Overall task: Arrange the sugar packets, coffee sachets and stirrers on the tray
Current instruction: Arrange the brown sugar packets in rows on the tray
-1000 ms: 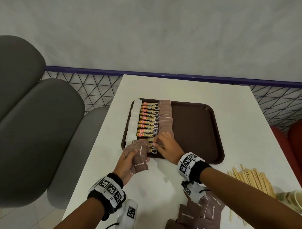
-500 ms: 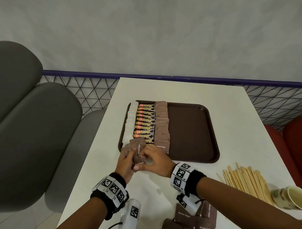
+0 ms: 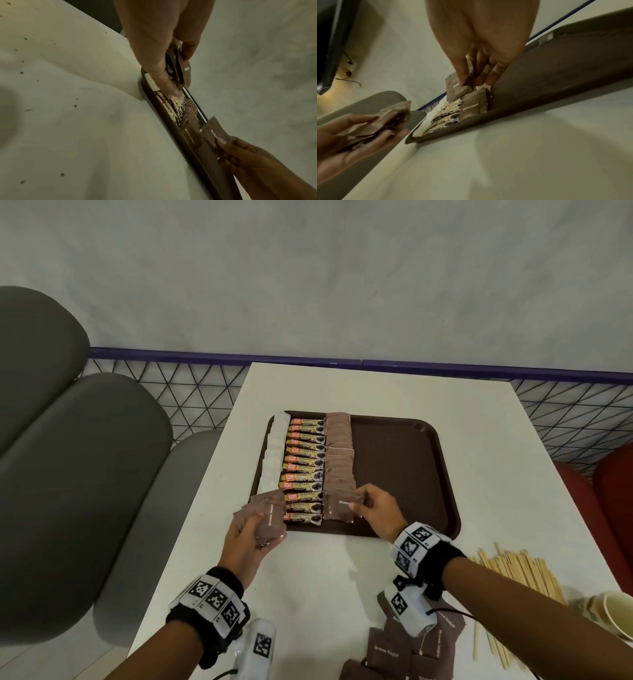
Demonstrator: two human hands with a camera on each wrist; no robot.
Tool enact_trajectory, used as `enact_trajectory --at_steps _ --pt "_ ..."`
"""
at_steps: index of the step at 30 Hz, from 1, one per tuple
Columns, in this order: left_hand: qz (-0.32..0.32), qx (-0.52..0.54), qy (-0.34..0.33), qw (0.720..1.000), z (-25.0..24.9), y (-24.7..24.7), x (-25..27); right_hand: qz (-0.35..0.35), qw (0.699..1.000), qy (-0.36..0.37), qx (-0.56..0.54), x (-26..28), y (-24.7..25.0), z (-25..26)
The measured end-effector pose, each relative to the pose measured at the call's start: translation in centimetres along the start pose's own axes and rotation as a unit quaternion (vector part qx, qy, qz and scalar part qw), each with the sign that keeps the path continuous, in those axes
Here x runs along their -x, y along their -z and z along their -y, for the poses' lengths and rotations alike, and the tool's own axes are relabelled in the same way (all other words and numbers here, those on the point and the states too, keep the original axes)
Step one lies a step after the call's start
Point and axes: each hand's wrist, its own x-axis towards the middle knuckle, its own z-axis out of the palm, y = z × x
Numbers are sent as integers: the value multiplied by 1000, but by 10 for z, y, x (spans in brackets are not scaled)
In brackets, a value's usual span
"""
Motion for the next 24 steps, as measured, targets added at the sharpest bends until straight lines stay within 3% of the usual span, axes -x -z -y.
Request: enact_trajectory --at_steps 8,17,24 --pt "48 40 1 998 -5 1 9 49 995 -38 78 -10 -12 -10" --pt "18 51 50 997 0 -5 7 29 952 44 300 -14 -24 -9" --pt "33 41 59 997 -1 -8 5 -7 928 84 362 -9 -25 -5"
